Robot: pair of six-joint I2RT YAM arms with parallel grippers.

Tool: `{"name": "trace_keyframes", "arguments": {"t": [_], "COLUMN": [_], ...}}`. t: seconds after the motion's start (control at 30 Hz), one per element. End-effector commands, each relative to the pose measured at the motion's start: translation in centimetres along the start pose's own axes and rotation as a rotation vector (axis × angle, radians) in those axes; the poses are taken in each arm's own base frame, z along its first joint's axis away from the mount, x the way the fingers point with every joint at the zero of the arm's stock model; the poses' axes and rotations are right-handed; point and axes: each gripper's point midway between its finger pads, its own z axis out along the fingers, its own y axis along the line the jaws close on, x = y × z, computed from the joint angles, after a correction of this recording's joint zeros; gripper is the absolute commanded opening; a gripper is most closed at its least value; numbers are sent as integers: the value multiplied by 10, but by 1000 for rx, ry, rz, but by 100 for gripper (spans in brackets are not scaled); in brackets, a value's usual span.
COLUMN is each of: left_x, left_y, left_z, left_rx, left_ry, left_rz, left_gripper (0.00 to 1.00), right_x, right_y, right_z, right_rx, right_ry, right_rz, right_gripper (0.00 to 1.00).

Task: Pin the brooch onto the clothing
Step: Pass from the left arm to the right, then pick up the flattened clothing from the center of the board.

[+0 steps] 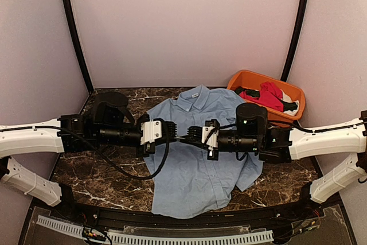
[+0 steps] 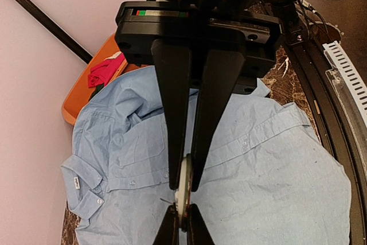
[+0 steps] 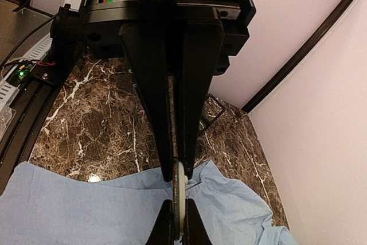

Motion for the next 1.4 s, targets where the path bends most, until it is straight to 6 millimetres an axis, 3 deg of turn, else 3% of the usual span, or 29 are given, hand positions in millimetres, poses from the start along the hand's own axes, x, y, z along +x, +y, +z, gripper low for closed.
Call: {"name": "trace_keyframes", "arguments": {"t": [0.0, 0.07, 0.2, 0.5, 0.6, 0.67, 0.83, 0.93, 1.1, 1.37], "left_x": [-9, -9, -5, 33, 61, 81, 135, 172, 205, 237], "left_y": [3, 4, 15, 74, 102, 113, 122, 124, 137, 144], "left_z": [-7, -6, -7, -18, -17, -5, 23, 49, 85, 116], "left_rx": [-22, -29, -91, -287, -341, -324, -222, -133, -73, -1], "left_ry": [-38, -35, -13, 56, 103, 144, 233, 312, 359, 387], "left_rz": [1, -4, -32, -269, -381, -434, -520, -494, -449, -367], "left_gripper": [3, 9, 44, 75, 86, 89, 90, 85, 77, 69], "right_x": [-9, -8, -4, 8, 22, 42, 83, 95, 99, 84], "right_y": [-5, -5, -8, -60, -78, -89, -105, -107, -117, -128], "right_z": [-1, 1, 1, -27, -31, -28, -20, -13, -9, -18], "right_rx": [-13, -15, -16, -69, -144, -210, -430, -495, -538, -676], "right_ry": [-16, -10, 2, -19, -5, 21, 50, 58, 40, -65], "right_rz": [12, 12, 39, 458, 660, 839, 1273, 1393, 1523, 1746], "right_gripper": [0, 0, 0, 0, 0, 0, 0, 0, 0, 0]}}
